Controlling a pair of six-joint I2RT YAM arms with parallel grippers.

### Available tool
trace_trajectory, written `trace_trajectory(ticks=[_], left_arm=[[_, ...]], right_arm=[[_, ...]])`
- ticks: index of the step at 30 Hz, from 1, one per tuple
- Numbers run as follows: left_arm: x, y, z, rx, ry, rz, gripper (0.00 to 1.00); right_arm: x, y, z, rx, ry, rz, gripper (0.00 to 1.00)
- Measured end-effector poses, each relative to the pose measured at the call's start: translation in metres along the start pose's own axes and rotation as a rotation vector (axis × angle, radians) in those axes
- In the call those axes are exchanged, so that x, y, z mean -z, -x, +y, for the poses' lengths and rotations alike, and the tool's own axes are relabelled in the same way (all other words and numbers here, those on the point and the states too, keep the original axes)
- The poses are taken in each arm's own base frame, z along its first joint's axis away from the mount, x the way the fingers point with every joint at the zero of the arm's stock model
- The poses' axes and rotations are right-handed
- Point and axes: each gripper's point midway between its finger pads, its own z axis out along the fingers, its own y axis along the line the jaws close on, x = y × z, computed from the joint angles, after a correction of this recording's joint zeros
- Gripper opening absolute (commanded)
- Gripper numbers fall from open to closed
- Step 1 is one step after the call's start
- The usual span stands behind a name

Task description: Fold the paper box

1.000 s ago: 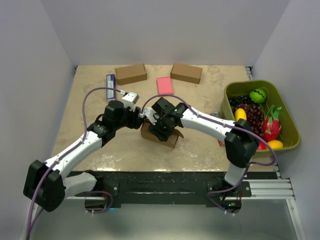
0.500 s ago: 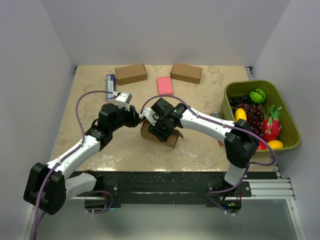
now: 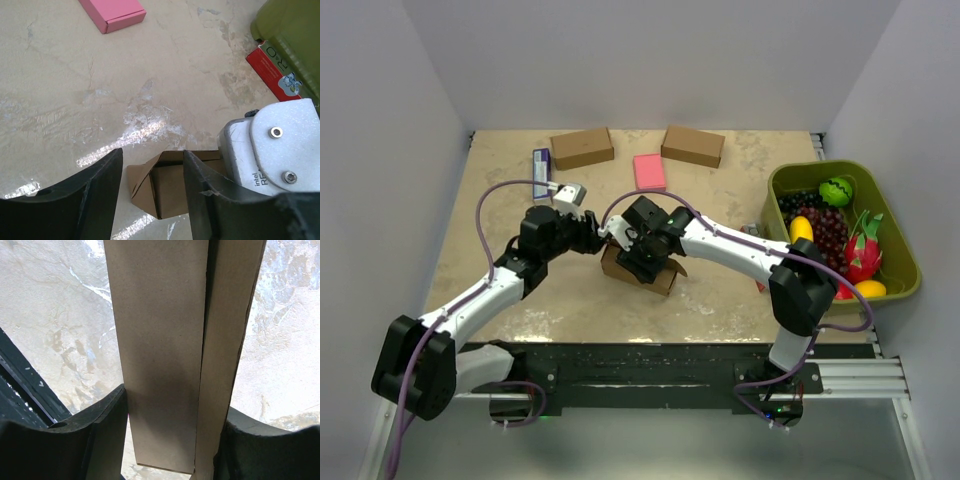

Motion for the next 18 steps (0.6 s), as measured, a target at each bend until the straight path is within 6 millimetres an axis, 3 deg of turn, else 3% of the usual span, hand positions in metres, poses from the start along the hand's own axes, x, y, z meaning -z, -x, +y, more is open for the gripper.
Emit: trace_trajectory(ticks=[11, 18], left_arm=[[-0.004, -0.009, 0.002, 0.008, 0.002, 0.031, 0.40], [-0.004, -0.013, 0.003, 0.016, 0.002, 0.041, 0.22]], right_arm=[[0.000, 0.000, 0.000, 0.000, 0.000, 0.000, 0.41], [0.000, 0.000, 0.000, 0.000, 0.000, 0.000, 0.40]])
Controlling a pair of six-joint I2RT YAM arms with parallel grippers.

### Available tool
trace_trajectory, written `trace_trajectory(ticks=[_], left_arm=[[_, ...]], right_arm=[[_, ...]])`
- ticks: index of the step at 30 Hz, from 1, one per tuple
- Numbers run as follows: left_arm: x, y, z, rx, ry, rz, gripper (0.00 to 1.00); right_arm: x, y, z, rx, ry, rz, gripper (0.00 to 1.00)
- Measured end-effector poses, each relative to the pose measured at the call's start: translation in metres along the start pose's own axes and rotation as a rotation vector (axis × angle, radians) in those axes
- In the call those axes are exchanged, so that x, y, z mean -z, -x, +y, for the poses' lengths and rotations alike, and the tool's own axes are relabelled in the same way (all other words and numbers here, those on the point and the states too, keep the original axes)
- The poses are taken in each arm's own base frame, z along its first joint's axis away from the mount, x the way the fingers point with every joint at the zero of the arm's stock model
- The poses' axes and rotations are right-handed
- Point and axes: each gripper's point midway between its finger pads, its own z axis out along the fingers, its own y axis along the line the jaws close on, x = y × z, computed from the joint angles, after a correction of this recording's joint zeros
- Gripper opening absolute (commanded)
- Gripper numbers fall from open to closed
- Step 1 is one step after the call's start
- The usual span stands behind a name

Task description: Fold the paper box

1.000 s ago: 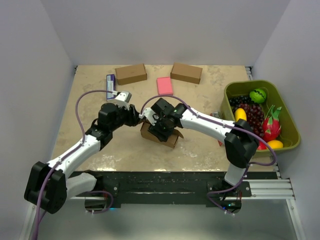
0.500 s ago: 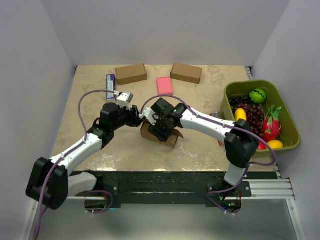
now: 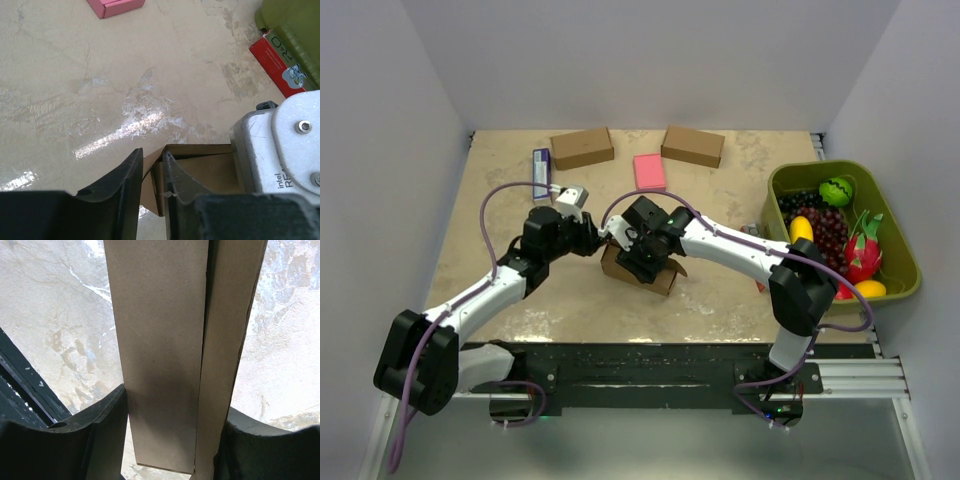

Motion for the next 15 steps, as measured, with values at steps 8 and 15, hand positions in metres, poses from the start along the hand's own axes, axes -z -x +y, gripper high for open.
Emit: trace_trajectory(ticks=[8, 15], left_arm=[[0.0002, -0.0019, -0.0044, 0.011, -0.020, 0.008, 0.00], [0.0004, -0.0028, -0.0063, 0.034, -0.026, 0.013, 0.00]], right_arm=[[0.0000, 0.0000, 0.0001, 0.000, 0.000, 0.000, 0.40], [-0.0001, -0.0001, 0.0000, 0.001, -0.003, 0.001, 0.40]])
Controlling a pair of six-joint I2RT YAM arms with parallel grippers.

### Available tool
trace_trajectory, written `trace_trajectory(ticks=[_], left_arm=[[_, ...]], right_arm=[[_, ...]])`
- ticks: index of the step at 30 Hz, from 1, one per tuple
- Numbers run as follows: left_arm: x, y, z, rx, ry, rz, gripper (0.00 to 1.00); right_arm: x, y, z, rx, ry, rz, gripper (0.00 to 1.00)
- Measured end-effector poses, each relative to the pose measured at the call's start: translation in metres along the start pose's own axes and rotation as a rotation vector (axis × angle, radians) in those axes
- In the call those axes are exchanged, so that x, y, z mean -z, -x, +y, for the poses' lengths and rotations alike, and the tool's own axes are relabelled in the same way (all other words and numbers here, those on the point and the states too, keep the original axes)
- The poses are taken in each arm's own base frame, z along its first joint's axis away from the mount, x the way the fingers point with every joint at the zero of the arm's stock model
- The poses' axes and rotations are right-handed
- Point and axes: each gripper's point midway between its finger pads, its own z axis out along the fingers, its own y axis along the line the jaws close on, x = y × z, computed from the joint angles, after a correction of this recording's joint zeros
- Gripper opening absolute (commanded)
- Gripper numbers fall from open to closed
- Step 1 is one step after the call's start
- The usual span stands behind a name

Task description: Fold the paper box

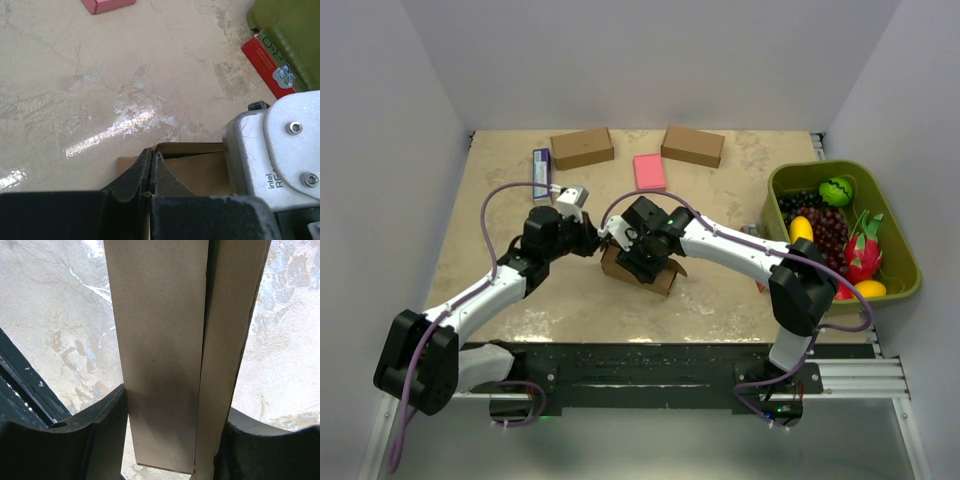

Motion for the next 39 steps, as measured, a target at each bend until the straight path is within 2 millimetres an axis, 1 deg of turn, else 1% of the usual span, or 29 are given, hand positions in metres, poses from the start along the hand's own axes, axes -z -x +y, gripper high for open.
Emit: trace_trajectory(ticks=[8, 19, 27, 34, 39], left_arm=[[0.001, 0.000, -0.001, 0.043, 0.016, 0.033, 0.00], [-0.008, 0.004, -0.003, 0.113, 0.021, 0.062, 0.00], [-0.007, 0.005, -0.004, 0.132, 0.015, 0.062, 0.00], [0.003, -0.004, -0.004, 0.110, -0.017, -0.015, 0.00], [0.005, -0.006, -0.004, 0.109, -0.033, -0.068, 0.00]], right_arm=[[-0.001, 0.000, 0.001, 0.008, 0.002, 0.002, 0.39], [-0.001, -0.001, 0.001, 0.006, 0.004, 0.009, 0.39], [-0.001, -0.001, 0.001, 0.006, 0.005, 0.012, 0.39], [-0.002, -0.001, 0.001, 0.013, 0.007, 0.016, 0.38], [-0.002, -0.001, 0.001, 0.016, 0.007, 0.018, 0.38]])
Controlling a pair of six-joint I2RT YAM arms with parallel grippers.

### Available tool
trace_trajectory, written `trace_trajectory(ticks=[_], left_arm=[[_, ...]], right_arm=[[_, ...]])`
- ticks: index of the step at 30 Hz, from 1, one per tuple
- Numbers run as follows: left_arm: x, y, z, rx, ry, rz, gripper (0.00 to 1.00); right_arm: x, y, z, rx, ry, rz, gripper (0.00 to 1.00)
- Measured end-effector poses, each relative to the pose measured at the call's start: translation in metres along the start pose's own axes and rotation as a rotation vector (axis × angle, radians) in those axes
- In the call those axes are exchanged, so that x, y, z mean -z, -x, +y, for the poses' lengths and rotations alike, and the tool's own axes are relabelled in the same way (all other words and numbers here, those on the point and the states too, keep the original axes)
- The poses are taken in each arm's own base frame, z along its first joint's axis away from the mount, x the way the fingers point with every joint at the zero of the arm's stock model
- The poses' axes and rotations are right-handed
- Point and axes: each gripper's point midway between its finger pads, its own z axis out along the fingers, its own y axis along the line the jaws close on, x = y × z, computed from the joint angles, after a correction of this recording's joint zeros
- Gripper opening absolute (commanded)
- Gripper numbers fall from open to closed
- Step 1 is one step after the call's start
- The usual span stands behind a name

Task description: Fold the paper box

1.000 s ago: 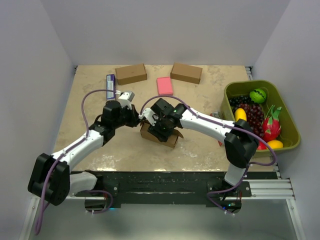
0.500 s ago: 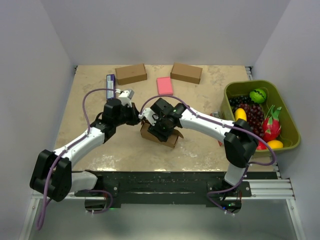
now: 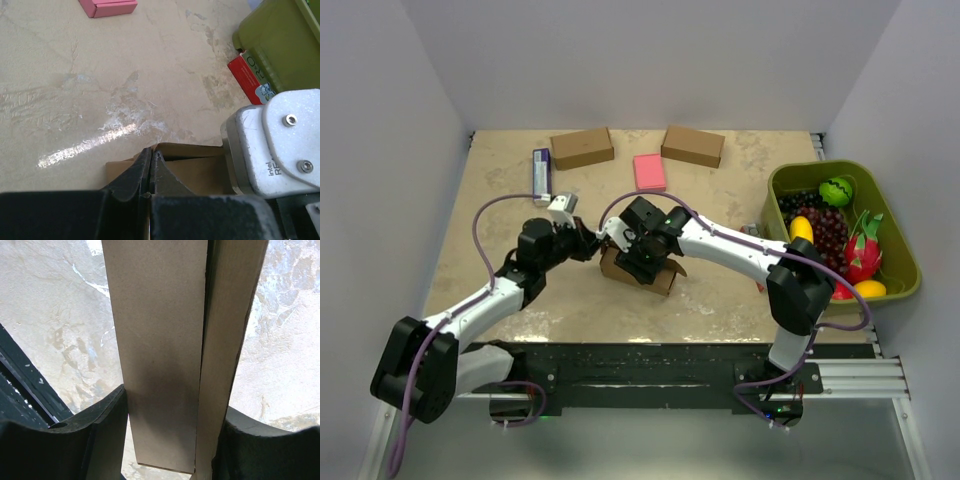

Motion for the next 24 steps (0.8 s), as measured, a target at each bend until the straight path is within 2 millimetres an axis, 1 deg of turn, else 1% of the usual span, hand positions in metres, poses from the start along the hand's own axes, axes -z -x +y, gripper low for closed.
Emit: trace_trajectory(ticks=[16, 24], left_arm=[[0.013, -0.009, 0.001, -0.025, 0.011, -0.101, 0.00], [0.018, -0.012, -0.001, 0.059, -0.002, -0.144, 0.00]], right_arm=[[-0.001, 0.000, 0.001, 0.014, 0.006, 0.014, 0.38], [-0.002, 0.000, 0.002, 0.015, 0.017, 0.033, 0.38]])
